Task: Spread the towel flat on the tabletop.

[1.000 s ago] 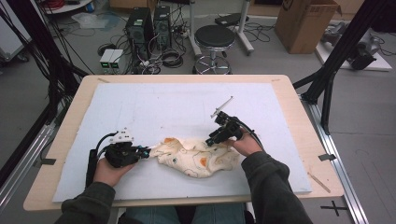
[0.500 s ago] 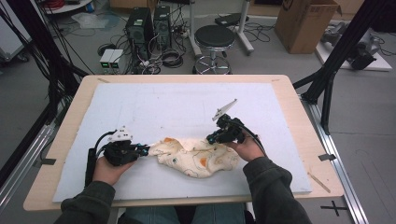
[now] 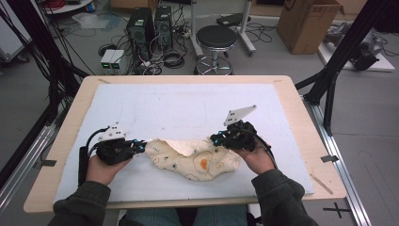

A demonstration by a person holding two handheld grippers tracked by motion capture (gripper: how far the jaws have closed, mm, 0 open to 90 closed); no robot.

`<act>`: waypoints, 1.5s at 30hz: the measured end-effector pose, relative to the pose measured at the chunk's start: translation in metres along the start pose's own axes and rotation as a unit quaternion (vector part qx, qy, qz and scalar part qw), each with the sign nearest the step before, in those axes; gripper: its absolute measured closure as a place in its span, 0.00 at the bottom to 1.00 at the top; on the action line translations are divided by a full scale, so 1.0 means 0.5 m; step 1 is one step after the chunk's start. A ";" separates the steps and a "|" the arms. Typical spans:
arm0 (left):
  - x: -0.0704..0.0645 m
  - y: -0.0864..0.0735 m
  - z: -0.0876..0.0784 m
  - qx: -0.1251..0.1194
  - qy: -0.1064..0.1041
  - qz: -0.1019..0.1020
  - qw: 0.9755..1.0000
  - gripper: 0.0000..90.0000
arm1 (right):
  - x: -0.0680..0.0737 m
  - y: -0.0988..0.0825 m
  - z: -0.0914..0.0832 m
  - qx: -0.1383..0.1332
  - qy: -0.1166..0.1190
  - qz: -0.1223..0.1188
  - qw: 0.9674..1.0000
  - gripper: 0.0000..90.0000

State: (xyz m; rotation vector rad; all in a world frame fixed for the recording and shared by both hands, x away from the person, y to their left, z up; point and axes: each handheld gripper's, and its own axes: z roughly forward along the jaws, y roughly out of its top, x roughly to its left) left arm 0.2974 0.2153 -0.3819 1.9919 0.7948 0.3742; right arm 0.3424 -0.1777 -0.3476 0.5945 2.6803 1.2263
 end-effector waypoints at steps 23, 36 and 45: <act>0.068 0.168 -0.013 -0.033 0.045 0.033 0.998 0.96 | -0.027 0.093 -0.057 -0.049 -0.051 -0.042 0.997 0.96; 0.164 0.181 0.150 0.008 0.067 -0.023 0.997 0.66 | -0.264 0.085 0.018 0.014 -0.154 0.075 0.985 0.58; 0.055 0.084 0.178 0.007 -0.011 -0.001 1.000 0.67 | -0.179 -0.022 0.006 0.015 -0.089 0.059 0.994 0.55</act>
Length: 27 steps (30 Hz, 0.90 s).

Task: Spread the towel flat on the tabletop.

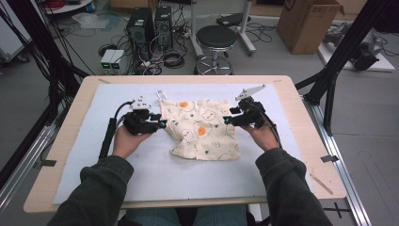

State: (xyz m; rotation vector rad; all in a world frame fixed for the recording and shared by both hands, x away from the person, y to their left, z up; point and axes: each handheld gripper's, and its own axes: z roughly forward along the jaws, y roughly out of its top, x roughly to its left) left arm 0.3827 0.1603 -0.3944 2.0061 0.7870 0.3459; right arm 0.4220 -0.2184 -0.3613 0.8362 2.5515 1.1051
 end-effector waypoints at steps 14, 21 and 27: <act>-0.069 -0.073 0.010 0.022 -0.076 0.030 0.996 0.65 | 0.071 -0.121 0.006 0.014 0.064 0.001 0.998 0.53; -0.081 -0.086 0.033 0.051 -0.086 0.040 0.994 0.65 | 0.094 -0.151 0.022 0.037 0.076 -0.015 0.996 0.56; -0.087 -0.087 0.044 0.068 -0.083 0.057 0.993 0.77 | 0.098 -0.163 0.035 0.059 0.074 -0.025 0.995 0.67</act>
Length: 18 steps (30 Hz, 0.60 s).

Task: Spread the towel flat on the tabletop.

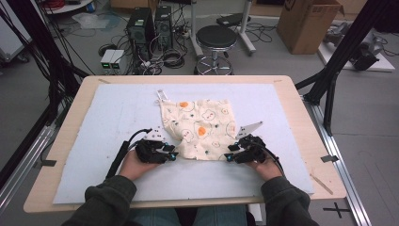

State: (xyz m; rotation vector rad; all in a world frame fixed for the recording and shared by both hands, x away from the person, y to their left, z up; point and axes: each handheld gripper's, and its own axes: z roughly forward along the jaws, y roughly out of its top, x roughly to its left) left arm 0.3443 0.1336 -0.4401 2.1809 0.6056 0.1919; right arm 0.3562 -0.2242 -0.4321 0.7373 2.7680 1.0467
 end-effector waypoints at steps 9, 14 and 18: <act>0.006 0.012 -0.008 -0.001 0.019 0.000 1.000 0.97 | -0.005 0.004 0.002 0.003 0.000 -0.004 1.000 0.98; 0.009 0.037 -0.074 -0.006 0.046 0.017 0.999 0.97 | -0.003 0.014 -0.002 -0.011 0.002 -0.001 1.000 0.98; -0.005 0.042 -0.122 -0.001 0.057 0.031 0.998 0.97 | 0.017 0.028 -0.006 -0.025 0.017 -0.012 0.999 0.98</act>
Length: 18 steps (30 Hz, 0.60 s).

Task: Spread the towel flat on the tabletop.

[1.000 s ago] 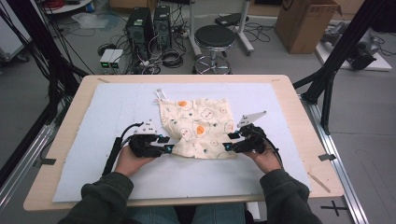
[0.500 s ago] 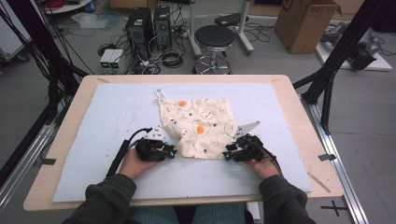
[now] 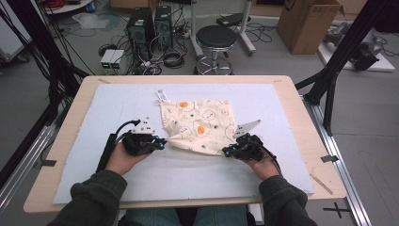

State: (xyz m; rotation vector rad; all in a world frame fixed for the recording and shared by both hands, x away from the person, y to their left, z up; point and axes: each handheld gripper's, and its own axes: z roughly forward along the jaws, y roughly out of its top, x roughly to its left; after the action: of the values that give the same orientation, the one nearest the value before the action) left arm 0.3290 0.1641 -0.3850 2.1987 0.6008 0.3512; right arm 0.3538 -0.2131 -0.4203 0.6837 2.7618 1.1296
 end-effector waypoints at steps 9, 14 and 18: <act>-0.061 -0.041 -0.025 0.034 -0.003 0.025 0.999 0.96 | 0.053 0.005 -0.007 0.019 0.019 -0.035 0.999 0.98; -0.085 -0.066 -0.002 0.046 -0.021 0.018 0.999 0.94 | 0.058 -0.018 -0.019 0.028 0.023 -0.029 0.999 0.98; -0.098 -0.084 -0.002 0.036 -0.025 0.000 0.999 0.69 | 0.068 -0.029 -0.022 0.033 0.043 -0.026 0.998 0.87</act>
State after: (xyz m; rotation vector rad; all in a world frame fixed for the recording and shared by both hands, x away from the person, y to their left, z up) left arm 0.2746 0.1621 -0.4192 2.2695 0.5952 0.2782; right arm 0.3153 -0.2148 -0.4192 0.5781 2.8830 1.0856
